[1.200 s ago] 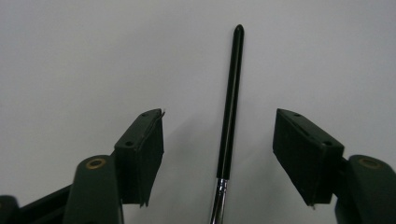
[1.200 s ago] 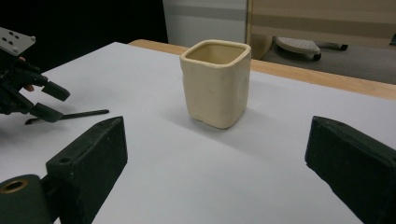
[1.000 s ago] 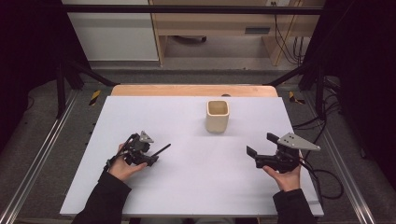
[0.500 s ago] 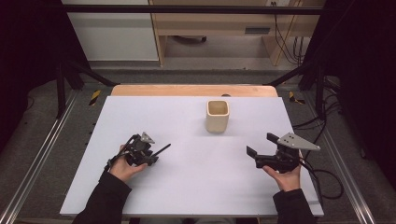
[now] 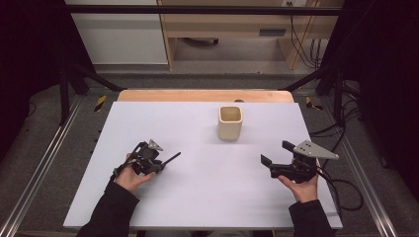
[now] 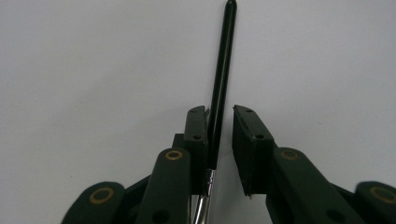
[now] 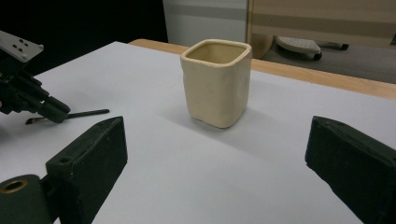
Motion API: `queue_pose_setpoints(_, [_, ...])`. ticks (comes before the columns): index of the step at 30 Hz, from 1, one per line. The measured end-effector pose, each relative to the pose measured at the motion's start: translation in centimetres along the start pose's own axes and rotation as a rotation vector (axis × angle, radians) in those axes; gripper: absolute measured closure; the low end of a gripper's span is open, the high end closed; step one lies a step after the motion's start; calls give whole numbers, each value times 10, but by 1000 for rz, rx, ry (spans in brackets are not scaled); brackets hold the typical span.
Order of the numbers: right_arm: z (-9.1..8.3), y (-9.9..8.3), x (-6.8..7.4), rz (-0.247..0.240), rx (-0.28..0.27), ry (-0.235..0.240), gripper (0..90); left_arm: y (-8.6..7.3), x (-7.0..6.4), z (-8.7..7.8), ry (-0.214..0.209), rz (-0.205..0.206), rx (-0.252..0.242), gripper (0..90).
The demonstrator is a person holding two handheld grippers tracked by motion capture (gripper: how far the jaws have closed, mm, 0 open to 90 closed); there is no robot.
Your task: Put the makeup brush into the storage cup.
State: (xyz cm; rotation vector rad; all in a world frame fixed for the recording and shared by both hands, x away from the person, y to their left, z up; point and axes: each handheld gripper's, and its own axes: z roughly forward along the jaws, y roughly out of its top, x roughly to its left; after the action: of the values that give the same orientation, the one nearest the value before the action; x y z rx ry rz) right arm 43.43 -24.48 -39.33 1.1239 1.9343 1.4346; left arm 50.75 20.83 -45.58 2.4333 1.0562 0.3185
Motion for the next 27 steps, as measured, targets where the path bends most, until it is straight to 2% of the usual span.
queue_pose_setpoints(4, [0,0,0,-2,0,2,59,0,0,-1,1,-3,7,812])
queue_pose_setpoints(20, [0,0,0,2,0,2,59,0,-1,-1,-5,-12,16,832])
queue_pose_setpoints(23, [-1,0,0,1,-1,2,59,1,-1,-3,-8,-14,7,786])
queue_pose_setpoints(27, [-1,1,-1,-1,-3,2,59,2,-1,-8,-3,-13,-12,653])
